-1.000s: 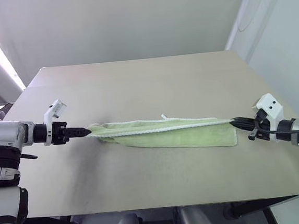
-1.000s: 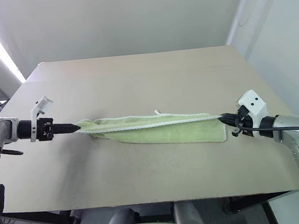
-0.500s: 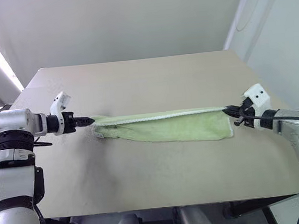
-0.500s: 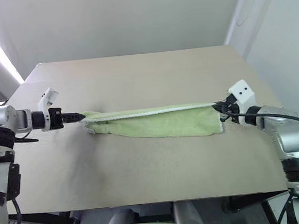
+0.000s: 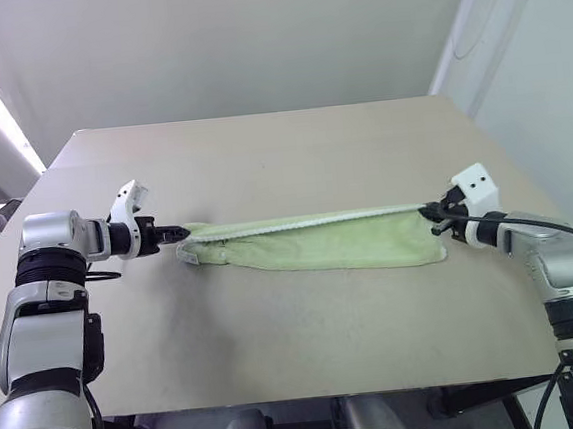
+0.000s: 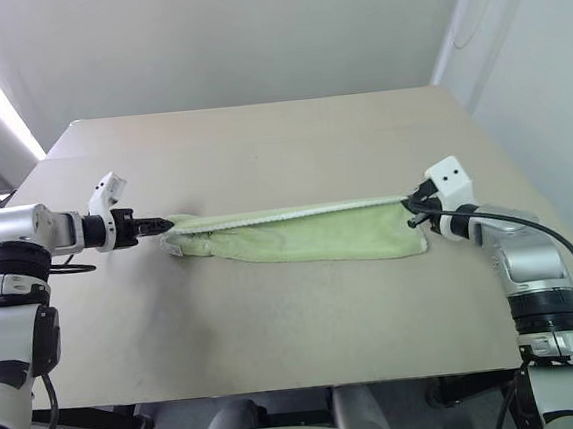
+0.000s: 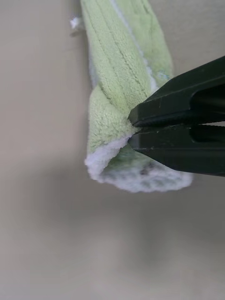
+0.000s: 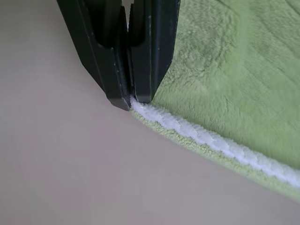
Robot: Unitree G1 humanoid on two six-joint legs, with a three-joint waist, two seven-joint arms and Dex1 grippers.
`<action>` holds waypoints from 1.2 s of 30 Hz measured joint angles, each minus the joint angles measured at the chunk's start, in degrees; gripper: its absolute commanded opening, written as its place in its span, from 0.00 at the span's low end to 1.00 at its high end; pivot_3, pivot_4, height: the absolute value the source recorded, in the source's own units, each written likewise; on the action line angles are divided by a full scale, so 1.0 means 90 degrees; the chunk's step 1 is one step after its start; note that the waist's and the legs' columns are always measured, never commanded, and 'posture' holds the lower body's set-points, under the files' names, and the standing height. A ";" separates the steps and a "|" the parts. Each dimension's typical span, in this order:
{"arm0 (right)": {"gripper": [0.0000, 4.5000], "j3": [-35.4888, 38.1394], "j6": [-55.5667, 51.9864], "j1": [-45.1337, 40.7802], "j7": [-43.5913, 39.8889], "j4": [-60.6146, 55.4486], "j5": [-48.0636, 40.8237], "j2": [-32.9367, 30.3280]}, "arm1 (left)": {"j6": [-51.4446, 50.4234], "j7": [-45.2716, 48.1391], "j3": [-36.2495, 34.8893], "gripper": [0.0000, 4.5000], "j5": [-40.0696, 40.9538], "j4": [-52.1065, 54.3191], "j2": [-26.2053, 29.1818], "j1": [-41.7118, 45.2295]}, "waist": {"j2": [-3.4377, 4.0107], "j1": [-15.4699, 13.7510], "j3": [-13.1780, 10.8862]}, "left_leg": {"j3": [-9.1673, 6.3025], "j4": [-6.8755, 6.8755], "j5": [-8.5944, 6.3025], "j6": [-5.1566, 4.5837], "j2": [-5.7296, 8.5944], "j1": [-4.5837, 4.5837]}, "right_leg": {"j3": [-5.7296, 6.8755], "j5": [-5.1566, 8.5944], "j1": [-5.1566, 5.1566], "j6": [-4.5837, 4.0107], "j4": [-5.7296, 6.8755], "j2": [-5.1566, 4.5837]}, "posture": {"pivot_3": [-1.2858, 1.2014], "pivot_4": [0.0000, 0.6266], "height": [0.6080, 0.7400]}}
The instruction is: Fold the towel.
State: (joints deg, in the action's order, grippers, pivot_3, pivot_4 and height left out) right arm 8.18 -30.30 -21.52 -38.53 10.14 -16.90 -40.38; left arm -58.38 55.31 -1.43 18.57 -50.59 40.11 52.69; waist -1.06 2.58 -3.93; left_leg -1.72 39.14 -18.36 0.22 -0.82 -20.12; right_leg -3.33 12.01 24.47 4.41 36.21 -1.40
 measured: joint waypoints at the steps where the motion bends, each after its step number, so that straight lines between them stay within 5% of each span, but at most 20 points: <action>1: 0.01 0.0119 0.0013 -0.0136 0.0028 0.0049 -0.0072 0.0019 | 0.0164 -0.0081 -0.0138 0.00 0.0040 -0.0025 -0.0015 0.0042 | 0.0000 0.0005 0.0000 | 0.0001 0.0002 0.0001 0.0002 0.0000 0.0000 | 0.0000 -0.0002 0.0000 -0.0001 0.0001 -0.0001 | 0.52 0.00 0.79; 12: 0.01 0.0401 0.1406 -0.3020 0.1423 0.2411 0.0253 0.0321 | 0.2455 -0.1186 -0.0746 0.00 -0.0176 -0.1728 -0.0802 0.2087 | 0.0001 0.0005 -0.0001 | 0.0001 -0.0006 0.0018 0.0029 0.0004 0.0000 | -0.0002 -0.0025 -0.0002 0.0014 -0.0010 -0.0002 | 0.52 0.00 0.79; 17: 0.01 0.0405 0.1621 -0.3160 0.1428 0.2698 0.0292 0.0298 | 0.2830 -0.1063 -0.0738 0.00 -0.0351 -0.2140 -0.0807 0.2398 | 0.0003 0.0082 0.0000 | 0.0002 -0.0023 0.0016 0.0027 0.0007 -0.0031 | -0.0004 -0.0018 0.0028 0.0029 -0.0012 -0.0006 | 0.52 0.00 0.79; 27: 0.01 0.0446 0.0403 -0.0218 0.0210 -0.0132 -0.0467 -0.0187 | 0.1943 0.1364 0.0467 0.00 -0.1092 -0.1510 0.0017 0.1304 | 0.0015 0.0186 0.0005 | 0.0004 -0.0023 0.0014 0.0023 0.0006 -0.0021 | -0.0012 -0.0010 0.0027 0.0028 0.0002 0.0000 | 0.52 0.00 0.79; 36: 0.01 0.0854 -0.0491 0.1456 -0.0361 -0.2190 -0.1216 -0.0653 | 0.0199 0.2862 0.1323 0.00 -0.0935 0.1263 0.1101 -0.0838 | 0.0004 0.0135 0.0002 | 0.0003 0.0008 0.0015 0.0024 0.0002 0.0019 | -0.0014 0.0010 -0.0013 0.0013 0.0008 0.0000 | 0.52 0.00 0.79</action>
State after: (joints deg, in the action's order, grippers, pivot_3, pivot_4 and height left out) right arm 15.87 -34.73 -8.41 -41.78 -9.57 -27.85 -46.25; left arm -56.59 81.07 10.48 10.15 -39.23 50.02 45.15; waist -1.02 3.79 -3.91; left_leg -1.69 39.21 -18.22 0.44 -0.80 -19.95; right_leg -3.47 12.10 24.35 4.52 36.28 -1.40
